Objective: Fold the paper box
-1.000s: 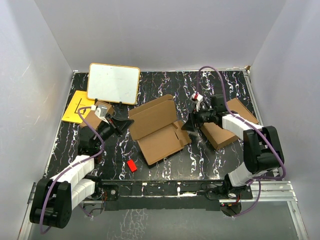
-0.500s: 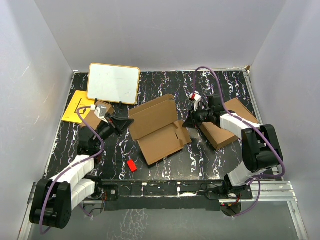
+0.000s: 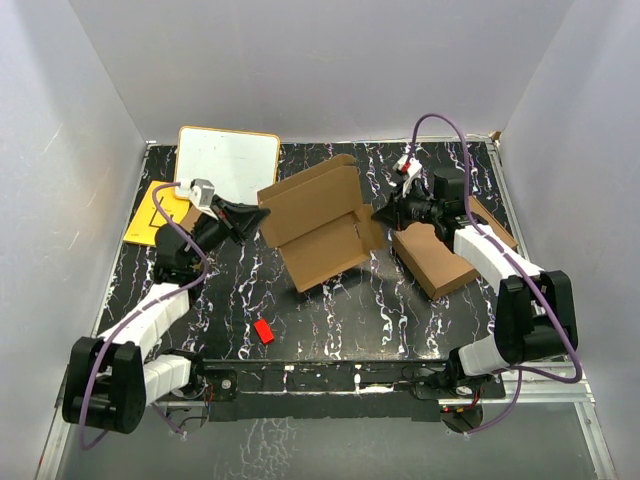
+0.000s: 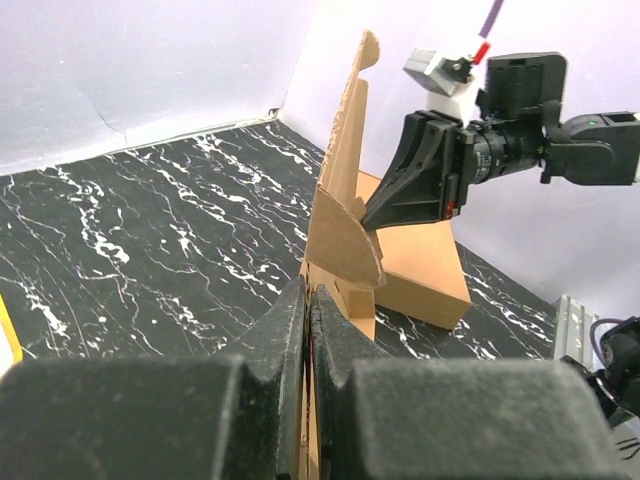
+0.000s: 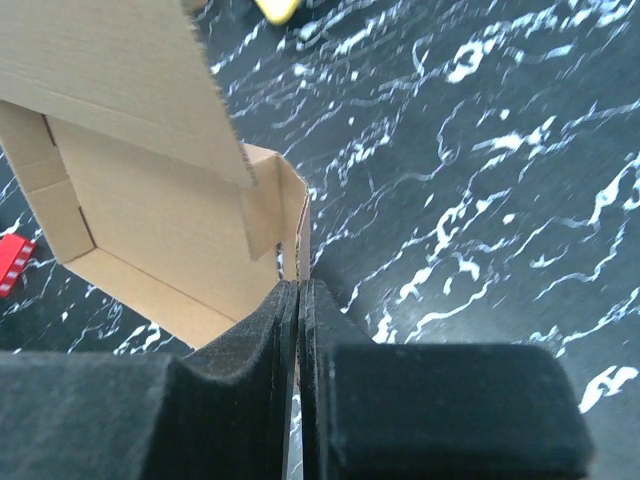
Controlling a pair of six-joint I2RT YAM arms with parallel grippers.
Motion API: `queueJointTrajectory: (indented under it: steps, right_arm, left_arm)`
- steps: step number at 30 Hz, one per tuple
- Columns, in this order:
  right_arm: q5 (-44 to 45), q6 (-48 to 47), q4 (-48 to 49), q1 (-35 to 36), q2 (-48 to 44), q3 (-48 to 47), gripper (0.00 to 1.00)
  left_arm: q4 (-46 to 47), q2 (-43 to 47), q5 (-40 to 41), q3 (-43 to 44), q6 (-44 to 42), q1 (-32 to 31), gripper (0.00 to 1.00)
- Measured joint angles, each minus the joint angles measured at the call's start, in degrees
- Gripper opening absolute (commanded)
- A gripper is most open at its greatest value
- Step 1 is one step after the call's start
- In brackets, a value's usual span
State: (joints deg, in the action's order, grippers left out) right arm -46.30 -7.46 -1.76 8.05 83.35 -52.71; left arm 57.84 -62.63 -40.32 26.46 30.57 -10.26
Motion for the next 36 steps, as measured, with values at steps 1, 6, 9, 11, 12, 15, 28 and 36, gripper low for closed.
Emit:
queueJointTrajectory:
  steps: [1,6,9,11,12,15,28,36]
  right_arm:
    - [0.1,0.4,1.5,-0.1,-0.3,0.2,0.08]
    - [1.0,4.3,16.1,-0.2,-1.1,7.9,0.08]
    - [1.9,7.6,26.4,-0.2,-0.3,14.6,0.08]
    - [2.5,9.4,32.7,-0.2,0.9,18.1,0.08]
    - [2.9,10.3,35.4,-0.2,1.4,19.7,0.08]
    - [3.3,12.1,41.3,-0.2,1.6,22.8,0.08]
    - [-0.5,15.6,45.3,-0.3,0.0,25.4,0.08]
    - [-5.2,12.6,37.9,-0.3,-2.2,25.3,0.08]
  left_arm:
    - [0.2,-1.1,-0.2,1.0,-0.5,0.0,0.00]
    - [2.2,-6.1,-2.0,3.4,-4.9,-0.6,0.00]
    - [3.1,-8.8,-3.8,3.6,-8.1,-1.2,0.00]
    - [3.2,-9.9,-4.9,3.6,-10.5,-1.4,0.00]
    - [3.0,-10.1,-5.4,3.6,-11.7,-1.4,0.00]
    - [2.3,-9.8,-6.4,3.6,-15.3,-1.7,0.00]
    - [-3.1,-2.1,-6.8,0.3,-25.7,-4.6,0.00]
    - [-2.7,3.2,-5.9,-4.1,-23.2,-4.9,0.00]
